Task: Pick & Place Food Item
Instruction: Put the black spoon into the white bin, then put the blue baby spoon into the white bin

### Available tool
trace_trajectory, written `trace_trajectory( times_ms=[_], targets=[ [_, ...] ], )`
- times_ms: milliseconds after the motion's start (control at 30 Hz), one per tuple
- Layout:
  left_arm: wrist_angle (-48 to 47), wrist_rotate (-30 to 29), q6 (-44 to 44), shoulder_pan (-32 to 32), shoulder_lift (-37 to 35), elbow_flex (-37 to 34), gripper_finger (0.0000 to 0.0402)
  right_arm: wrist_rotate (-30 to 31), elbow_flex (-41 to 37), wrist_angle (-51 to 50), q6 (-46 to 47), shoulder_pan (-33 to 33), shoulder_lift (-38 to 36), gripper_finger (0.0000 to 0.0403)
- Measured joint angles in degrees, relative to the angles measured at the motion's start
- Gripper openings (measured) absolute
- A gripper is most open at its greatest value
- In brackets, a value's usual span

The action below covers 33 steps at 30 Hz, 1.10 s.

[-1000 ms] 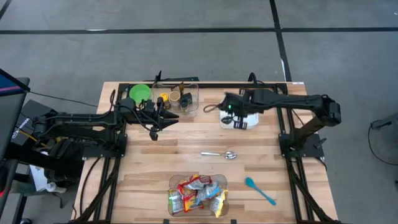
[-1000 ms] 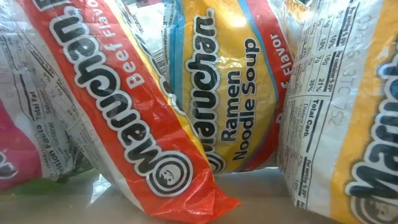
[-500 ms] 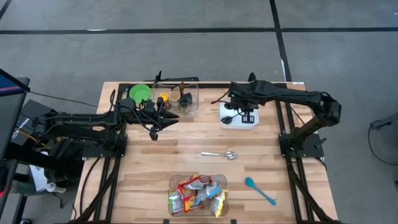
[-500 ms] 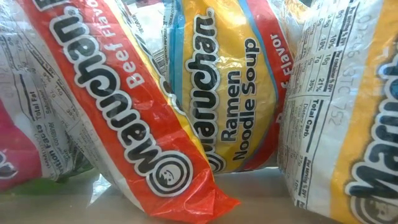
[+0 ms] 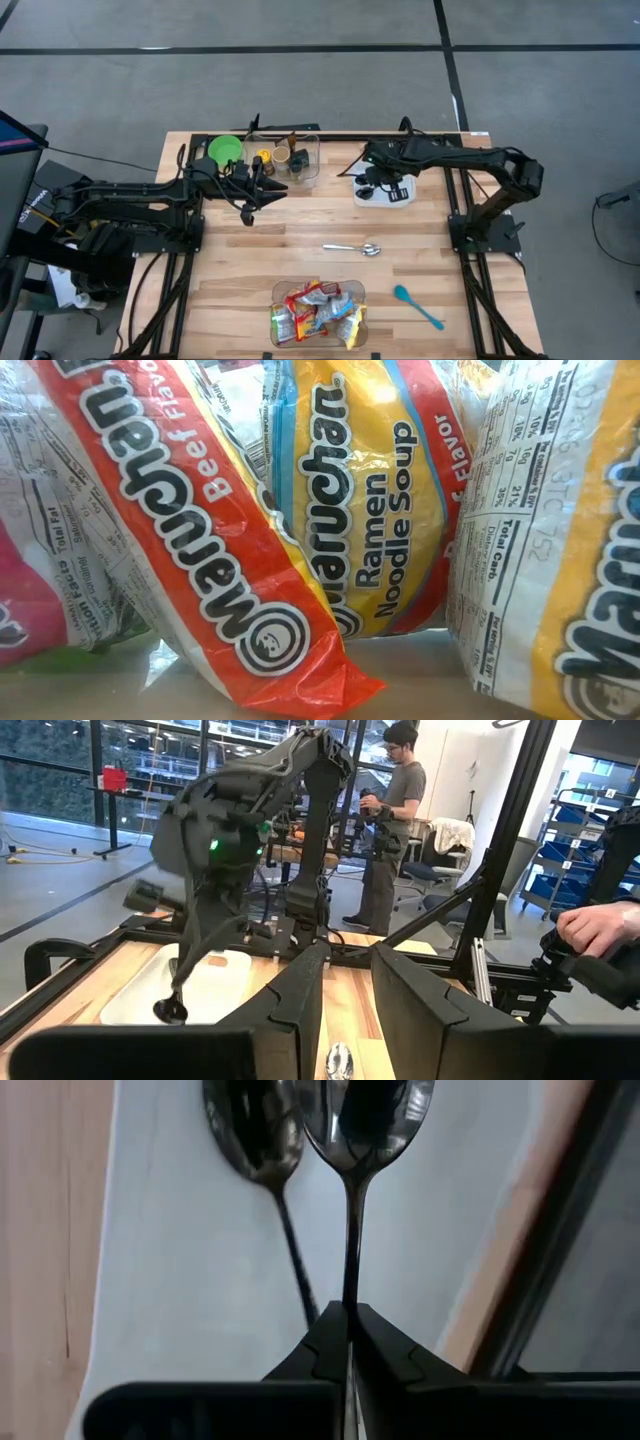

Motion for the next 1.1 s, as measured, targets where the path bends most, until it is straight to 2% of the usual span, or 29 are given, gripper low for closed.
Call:
trace_trajectory(
  times_ms=[333,533,1100],
  targets=[
    [0.02,0.00,0.02,0.01,-0.01,0.00,0.0085,0.83,0.00,0.21,0.00,-0.16,8.21,0.0003],
    [0.00,0.01,0.02,0.00,-0.01,0.00,0.0085,0.81,-0.04,-1.33,-0.51,-0.22,10.47,0.0005],
    [0.00,-0.31,0.02,0.01,-0.01,0.00,0.0085,2.09,0.03,-2.48,0.08,-0.83,9.40,0.0085]
  ],
)
